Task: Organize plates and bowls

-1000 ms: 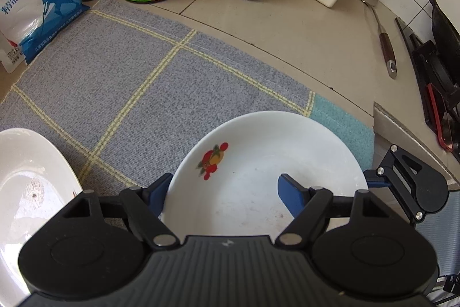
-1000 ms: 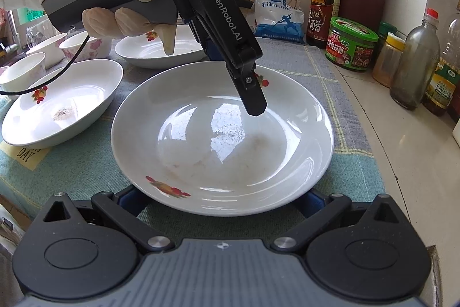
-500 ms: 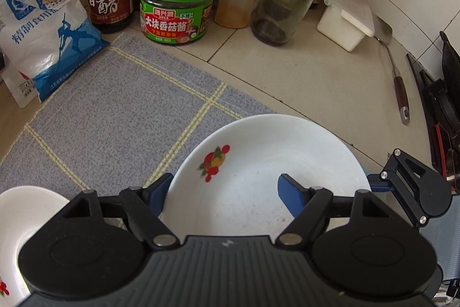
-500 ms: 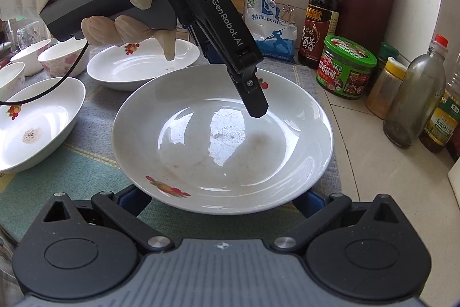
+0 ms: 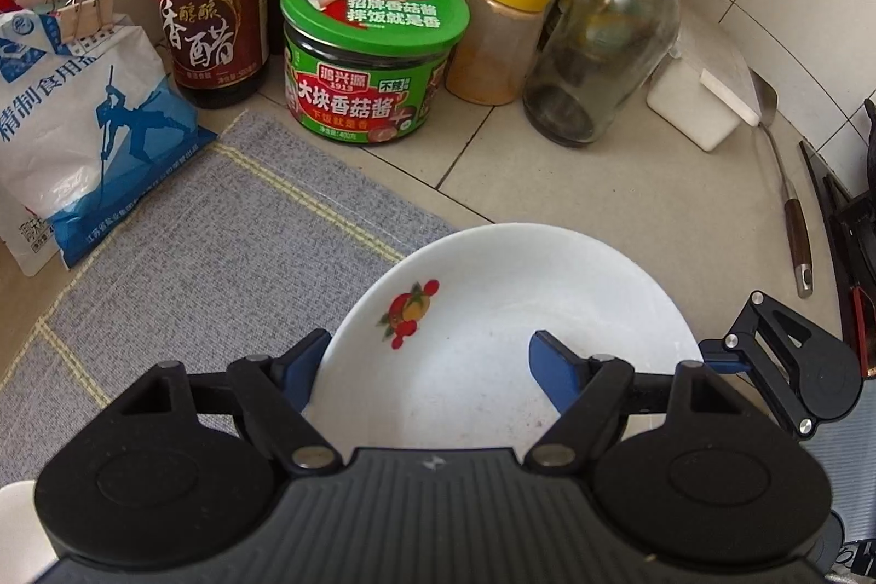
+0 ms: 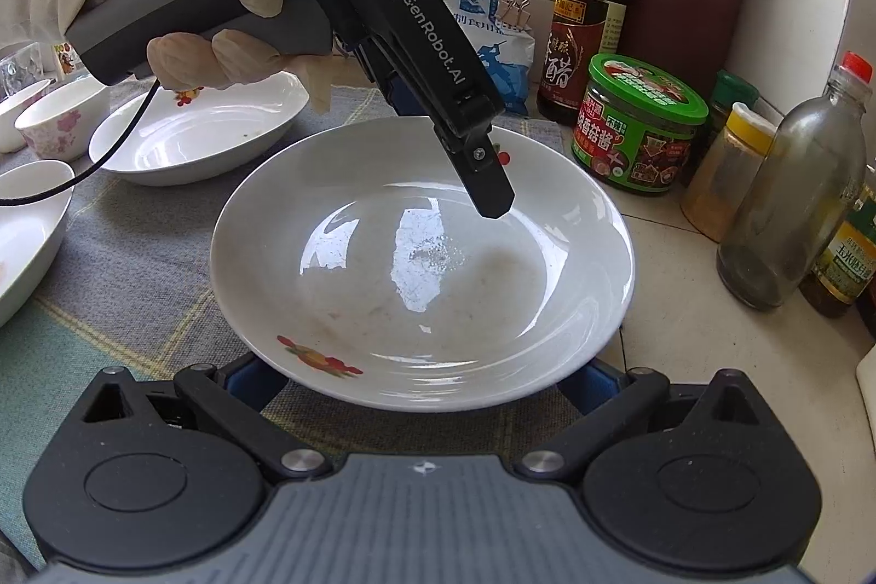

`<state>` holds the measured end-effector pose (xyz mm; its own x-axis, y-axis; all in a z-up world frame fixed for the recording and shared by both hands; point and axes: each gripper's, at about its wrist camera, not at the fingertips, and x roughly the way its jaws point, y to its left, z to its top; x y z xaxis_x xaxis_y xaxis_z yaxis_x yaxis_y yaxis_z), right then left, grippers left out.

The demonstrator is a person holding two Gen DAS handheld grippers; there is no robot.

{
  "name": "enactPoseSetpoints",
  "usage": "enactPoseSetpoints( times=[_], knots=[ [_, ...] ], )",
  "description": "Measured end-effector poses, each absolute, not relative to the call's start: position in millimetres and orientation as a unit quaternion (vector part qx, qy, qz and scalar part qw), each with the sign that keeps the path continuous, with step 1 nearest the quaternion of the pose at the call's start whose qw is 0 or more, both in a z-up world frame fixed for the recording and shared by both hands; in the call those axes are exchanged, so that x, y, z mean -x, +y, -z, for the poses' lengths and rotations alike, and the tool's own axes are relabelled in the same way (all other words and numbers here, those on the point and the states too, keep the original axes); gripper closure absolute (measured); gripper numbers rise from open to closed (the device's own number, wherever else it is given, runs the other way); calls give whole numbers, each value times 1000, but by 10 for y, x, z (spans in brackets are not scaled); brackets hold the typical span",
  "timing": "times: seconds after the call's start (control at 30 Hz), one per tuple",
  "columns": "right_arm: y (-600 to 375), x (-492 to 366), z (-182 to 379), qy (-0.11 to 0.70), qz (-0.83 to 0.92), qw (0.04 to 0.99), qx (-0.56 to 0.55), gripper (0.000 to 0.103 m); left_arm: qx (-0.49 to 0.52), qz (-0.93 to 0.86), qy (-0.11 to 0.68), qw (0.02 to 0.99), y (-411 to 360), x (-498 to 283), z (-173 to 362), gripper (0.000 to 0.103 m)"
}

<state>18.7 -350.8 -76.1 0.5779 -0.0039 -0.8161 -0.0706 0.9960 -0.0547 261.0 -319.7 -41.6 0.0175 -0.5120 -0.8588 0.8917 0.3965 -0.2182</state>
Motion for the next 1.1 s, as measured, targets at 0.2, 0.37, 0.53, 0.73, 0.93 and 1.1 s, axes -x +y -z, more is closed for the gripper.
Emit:
enactPoseSetpoints(
  times=[0.2, 0.37, 0.53, 0.73, 0.93, 1.1],
  knots=[
    [-3548, -204, 795, 465, -17, 884, 36, 0, -198, 511, 482, 684, -3245, -2629, 471, 26],
    [-3567, -208, 796, 464, -14, 885, 30, 0, -198, 511, 481, 685, -3252, -2635, 497, 26],
    [-3551, -178, 782, 464, -11, 885, 34, 0, -204, 509, 474, 689, -3237, -2608, 493, 23],
    [-3587, -113, 712, 464, -3, 885, 30, 0, -196, 499, 462, 706, -3102, -2549, 381, 20],
    [-3566, 17, 594, 452, 8, 892, 11, 0, -188, 487, 428, 737, -2855, -2392, 152, 16],
    [-3462, 110, 541, 447, 9, 895, 13, 0, -167, 476, 405, 762, -2565, -2167, -35, 16]
  ],
)
